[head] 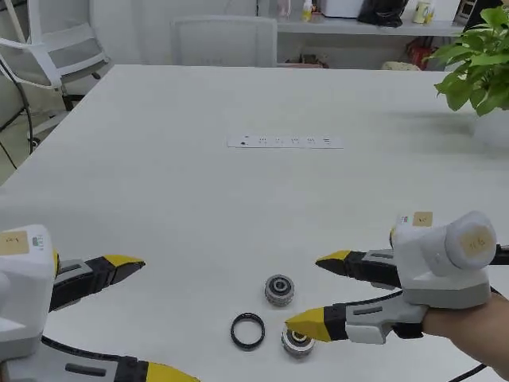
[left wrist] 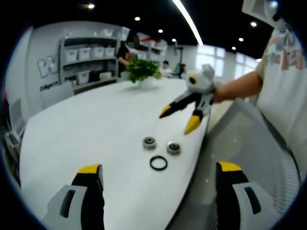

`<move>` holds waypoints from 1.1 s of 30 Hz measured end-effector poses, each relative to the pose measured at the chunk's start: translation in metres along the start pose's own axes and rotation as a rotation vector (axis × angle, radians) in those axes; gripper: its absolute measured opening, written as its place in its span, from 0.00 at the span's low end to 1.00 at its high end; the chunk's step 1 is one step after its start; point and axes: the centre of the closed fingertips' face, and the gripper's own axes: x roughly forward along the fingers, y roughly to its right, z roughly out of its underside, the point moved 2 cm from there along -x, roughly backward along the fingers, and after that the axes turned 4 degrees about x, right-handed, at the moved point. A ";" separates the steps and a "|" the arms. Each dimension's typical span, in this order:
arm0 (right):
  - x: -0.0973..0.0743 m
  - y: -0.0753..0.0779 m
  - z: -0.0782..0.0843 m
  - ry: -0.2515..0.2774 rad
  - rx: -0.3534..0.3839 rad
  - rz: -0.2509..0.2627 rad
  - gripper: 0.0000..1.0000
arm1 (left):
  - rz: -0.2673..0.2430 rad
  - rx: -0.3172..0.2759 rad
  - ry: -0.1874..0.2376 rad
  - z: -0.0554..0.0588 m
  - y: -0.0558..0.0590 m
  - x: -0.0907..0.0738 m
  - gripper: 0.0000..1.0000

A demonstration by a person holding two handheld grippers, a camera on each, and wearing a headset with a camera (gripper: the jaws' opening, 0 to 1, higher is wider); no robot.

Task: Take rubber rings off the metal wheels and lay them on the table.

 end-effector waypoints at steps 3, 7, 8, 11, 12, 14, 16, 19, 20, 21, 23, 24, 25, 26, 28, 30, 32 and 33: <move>-0.005 0.000 -0.001 0.009 0.000 0.011 0.67 | -0.001 0.003 0.000 0.000 0.000 0.000 0.99; -0.010 -0.001 0.001 0.014 -0.002 0.023 0.70 | -0.004 0.003 0.003 -0.001 0.000 0.000 0.99; -0.012 -0.001 0.001 0.014 -0.004 0.027 0.70 | -0.005 0.002 0.005 -0.002 0.000 -0.001 0.99; -0.016 -0.002 0.001 0.021 -0.010 0.038 0.72 | -0.009 0.001 0.008 -0.002 -0.001 -0.001 0.99; -0.017 -0.002 0.001 0.023 -0.010 0.041 0.72 | -0.010 0.001 0.008 -0.002 -0.001 -0.001 0.99; -0.020 -0.003 0.001 0.026 -0.009 0.048 0.73 | -0.013 0.001 0.009 -0.002 -0.001 -0.001 0.99; -0.023 -0.004 0.002 0.028 -0.011 0.054 0.74 | -0.015 0.003 0.010 -0.002 -0.001 -0.001 0.99; -0.026 -0.004 0.003 0.027 -0.017 0.061 0.76 | -0.019 0.004 0.012 -0.003 -0.001 -0.002 0.99; -0.028 -0.004 0.003 0.026 -0.017 0.065 0.76 | -0.021 0.004 0.013 -0.003 -0.001 -0.002 0.99; -0.029 -0.005 0.004 0.026 -0.015 0.067 0.76 | -0.023 0.004 0.015 -0.003 -0.002 -0.002 0.99; -0.032 -0.005 0.005 0.029 -0.011 0.075 0.77 | -0.028 0.004 0.016 -0.003 -0.003 -0.003 0.99; -0.033 -0.004 0.006 0.029 -0.009 0.078 0.77 | -0.030 0.005 0.016 -0.003 -0.003 -0.003 0.99; -0.035 -0.004 0.007 0.029 -0.005 0.082 0.77 | -0.034 0.006 0.018 -0.003 -0.003 -0.003 0.99; -0.037 -0.004 0.008 0.030 -0.003 0.085 0.77 | -0.036 0.007 0.019 -0.003 -0.004 -0.004 0.99; -0.040 -0.003 0.010 0.031 0.004 0.093 0.78 | -0.042 0.005 0.021 -0.004 -0.005 -0.004 0.99; -0.044 -0.002 0.010 0.039 0.011 0.105 0.78 | -0.047 0.004 0.023 -0.004 -0.005 -0.005 0.99; -0.047 -0.001 0.011 0.044 0.019 0.112 0.78 | -0.051 0.006 0.023 -0.004 -0.006 -0.005 0.99; -0.048 -0.001 0.012 0.044 0.021 0.115 0.79 | -0.052 0.006 0.023 -0.004 -0.006 -0.005 0.99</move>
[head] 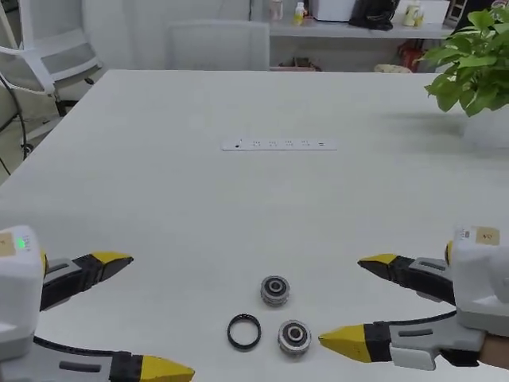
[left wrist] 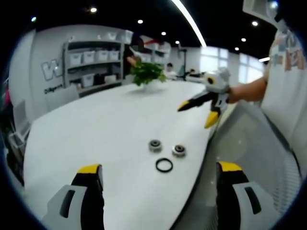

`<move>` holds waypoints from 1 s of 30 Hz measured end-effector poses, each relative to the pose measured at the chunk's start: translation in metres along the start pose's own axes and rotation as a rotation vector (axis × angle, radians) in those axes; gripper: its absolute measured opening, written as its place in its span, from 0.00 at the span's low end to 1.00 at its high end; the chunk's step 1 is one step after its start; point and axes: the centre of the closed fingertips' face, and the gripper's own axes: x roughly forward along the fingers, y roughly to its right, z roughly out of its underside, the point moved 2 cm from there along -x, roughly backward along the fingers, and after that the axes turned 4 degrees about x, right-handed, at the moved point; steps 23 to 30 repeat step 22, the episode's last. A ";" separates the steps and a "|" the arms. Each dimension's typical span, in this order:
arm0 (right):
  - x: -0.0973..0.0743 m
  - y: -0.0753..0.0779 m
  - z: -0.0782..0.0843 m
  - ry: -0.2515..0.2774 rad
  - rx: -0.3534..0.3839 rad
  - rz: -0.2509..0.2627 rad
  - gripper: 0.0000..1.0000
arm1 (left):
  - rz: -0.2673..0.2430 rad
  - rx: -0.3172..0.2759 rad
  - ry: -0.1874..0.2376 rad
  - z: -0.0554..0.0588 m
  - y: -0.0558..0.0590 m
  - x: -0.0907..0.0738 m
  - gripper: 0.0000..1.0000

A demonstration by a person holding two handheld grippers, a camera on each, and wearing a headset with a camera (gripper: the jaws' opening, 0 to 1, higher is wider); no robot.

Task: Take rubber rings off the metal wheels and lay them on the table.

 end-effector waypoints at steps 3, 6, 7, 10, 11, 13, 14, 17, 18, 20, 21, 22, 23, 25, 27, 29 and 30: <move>-0.004 0.001 0.002 0.000 0.000 0.010 0.79 | -0.003 0.001 -0.002 0.000 -0.001 0.000 0.99; -0.005 0.001 0.004 -0.002 0.000 0.013 0.80 | -0.009 0.001 -0.001 0.000 -0.002 0.000 0.99; -0.006 0.000 0.005 -0.004 0.000 0.015 0.80 | -0.010 0.000 0.000 0.000 -0.002 0.000 0.99; -0.007 0.001 0.008 -0.010 -0.002 0.018 0.81 | -0.013 0.000 -0.002 0.001 -0.003 0.000 0.99; -0.008 0.000 0.008 -0.012 -0.001 0.020 0.81 | -0.013 0.000 -0.002 0.001 -0.002 0.000 0.99; -0.008 0.001 0.008 -0.010 0.003 0.023 0.81 | -0.013 0.001 -0.003 0.001 -0.003 0.000 0.99; -0.009 0.000 0.008 -0.008 0.006 0.024 0.81 | -0.015 0.001 -0.002 0.001 -0.003 0.000 0.99; -0.010 0.001 0.008 0.000 0.011 0.027 0.81 | -0.018 0.002 -0.003 0.000 -0.004 -0.001 0.99; -0.010 0.000 0.007 0.000 0.010 0.027 0.81 | -0.019 0.002 -0.003 0.000 -0.004 -0.001 0.99; -0.011 0.000 0.008 -0.002 0.004 0.030 0.81 | -0.022 0.002 -0.003 0.001 -0.005 -0.001 0.99; -0.012 0.000 0.008 -0.002 0.002 0.031 0.82 | -0.023 0.002 -0.003 0.001 -0.005 -0.002 0.99; -0.012 0.000 0.008 -0.002 0.001 0.031 0.82 | -0.024 0.001 -0.003 0.001 -0.005 -0.002 0.99; -0.012 0.000 0.008 -0.002 0.001 0.031 0.82 | -0.024 0.001 -0.003 0.001 -0.005 -0.002 0.99; -0.012 0.000 0.008 -0.002 0.001 0.031 0.82 | -0.024 0.001 -0.003 0.001 -0.005 -0.002 0.99; -0.012 0.000 0.008 -0.002 0.001 0.031 0.82 | -0.024 0.001 -0.003 0.001 -0.005 -0.002 0.99; -0.012 0.000 0.008 -0.002 0.001 0.031 0.82 | -0.024 0.001 -0.003 0.001 -0.005 -0.002 0.99; -0.012 0.000 0.008 -0.002 0.001 0.031 0.82 | -0.024 0.001 -0.003 0.001 -0.005 -0.002 0.99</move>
